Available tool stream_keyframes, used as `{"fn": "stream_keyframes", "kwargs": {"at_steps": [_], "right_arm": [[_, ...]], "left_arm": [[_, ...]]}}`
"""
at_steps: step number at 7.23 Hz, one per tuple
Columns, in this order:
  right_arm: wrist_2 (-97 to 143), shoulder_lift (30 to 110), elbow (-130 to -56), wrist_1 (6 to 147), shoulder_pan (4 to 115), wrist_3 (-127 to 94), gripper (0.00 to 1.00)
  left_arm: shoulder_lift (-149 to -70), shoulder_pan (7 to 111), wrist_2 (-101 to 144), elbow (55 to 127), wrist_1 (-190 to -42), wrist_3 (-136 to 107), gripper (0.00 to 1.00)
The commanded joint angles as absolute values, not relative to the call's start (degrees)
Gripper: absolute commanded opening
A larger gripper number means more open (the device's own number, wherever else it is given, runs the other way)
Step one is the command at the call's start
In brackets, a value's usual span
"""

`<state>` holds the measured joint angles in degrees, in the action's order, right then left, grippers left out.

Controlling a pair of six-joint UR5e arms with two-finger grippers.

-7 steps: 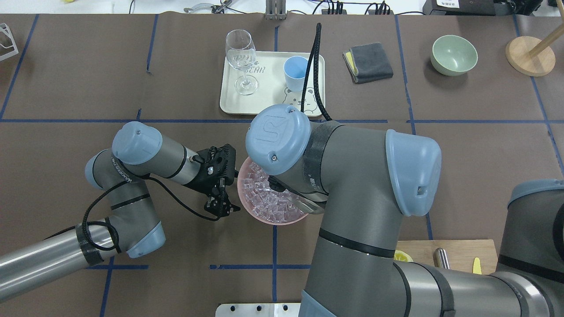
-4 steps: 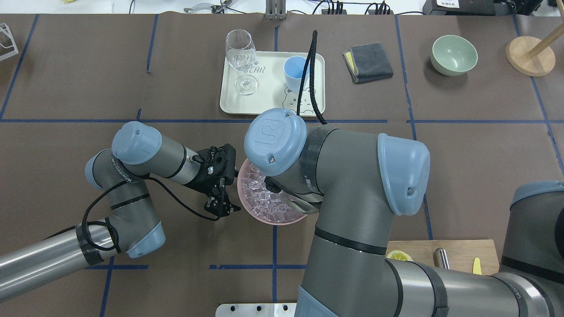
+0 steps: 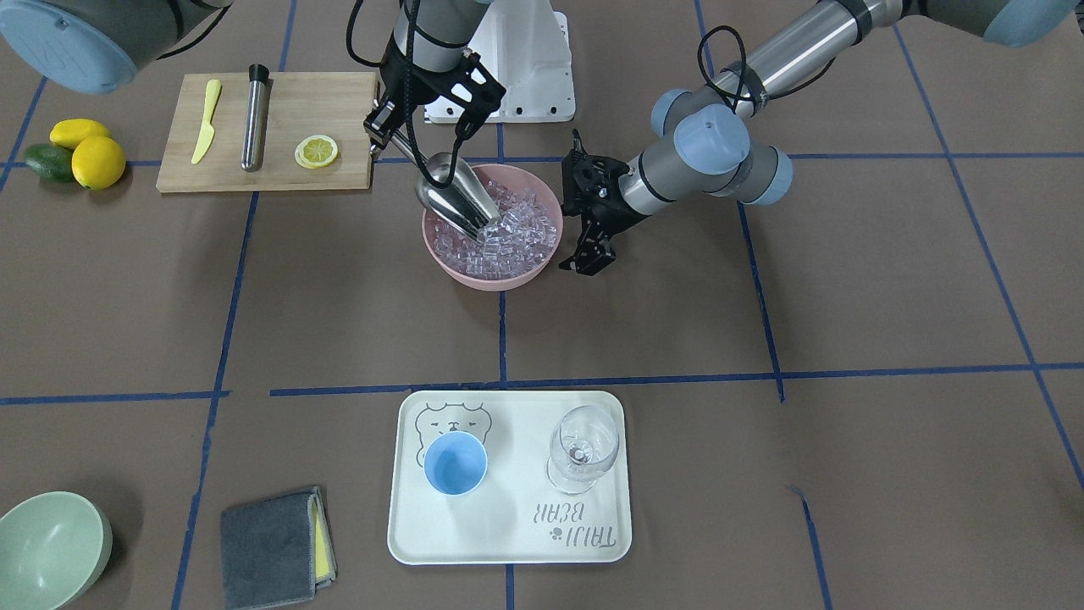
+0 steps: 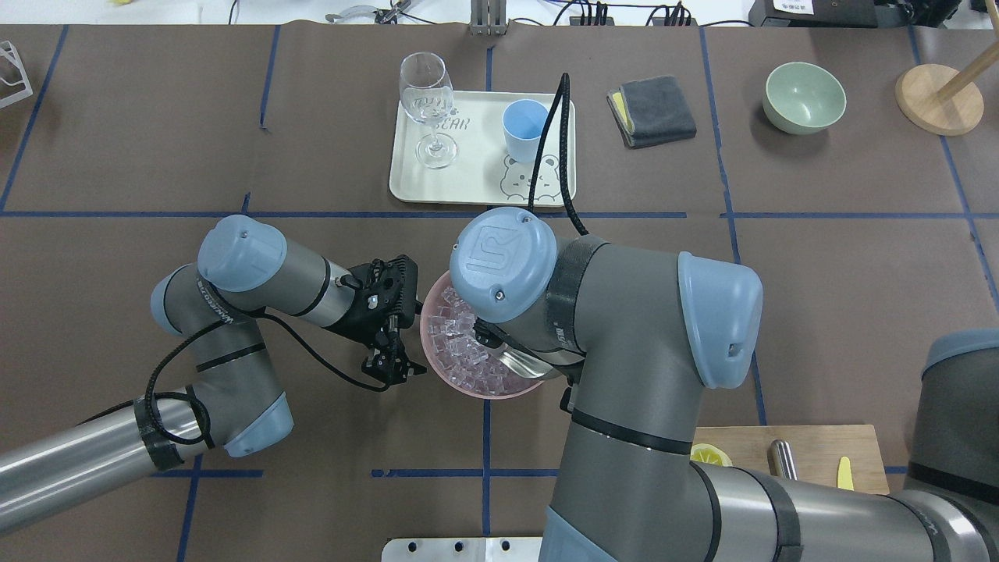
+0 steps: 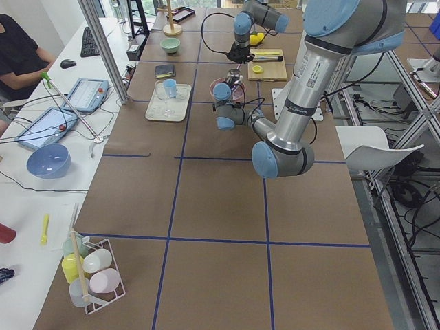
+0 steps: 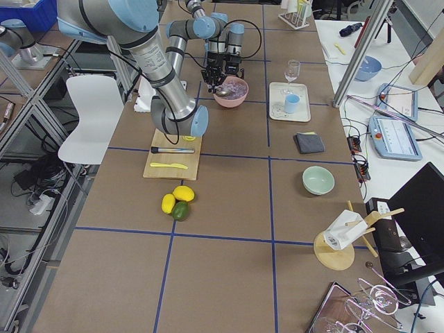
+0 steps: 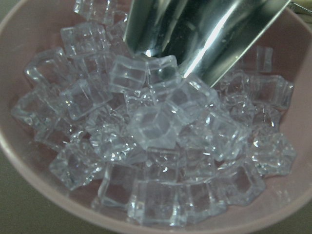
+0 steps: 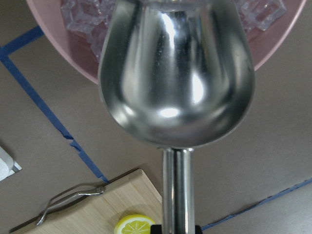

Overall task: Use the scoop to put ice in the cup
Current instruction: 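Dig the scoop into the ice with right gripper while left steadies the bowl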

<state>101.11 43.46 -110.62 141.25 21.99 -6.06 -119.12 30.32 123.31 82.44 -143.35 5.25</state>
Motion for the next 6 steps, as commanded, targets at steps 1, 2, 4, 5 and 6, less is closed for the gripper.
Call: {"fn": "stream_keyframes", "kwargs": {"at_steps": [1,2,4,5,6], "right_arm": [[101.4,45.8,-110.5,137.7,21.6,-6.1,0.0],[101.9,46.8,-110.5,135.5,21.6,-6.1,0.0],[102.5,47.8,-110.3,134.7,21.7,-6.1,0.0],[102.9,48.0,-110.1,133.7,21.8,-6.1,0.0],[104.1,48.2,-108.5,131.3,22.0,-6.2,0.0]], "left_arm": [[-119.2,30.3,123.3,82.4,-143.4,3.0,1.0],[-119.4,30.3,123.3,82.4,-143.4,2.7,1.0],[-119.5,30.3,123.3,82.4,-143.4,2.7,1.0],[-119.5,30.3,123.3,82.5,-143.4,2.7,1.0],[-119.5,30.3,123.4,82.5,-143.4,2.6,1.0]]}}
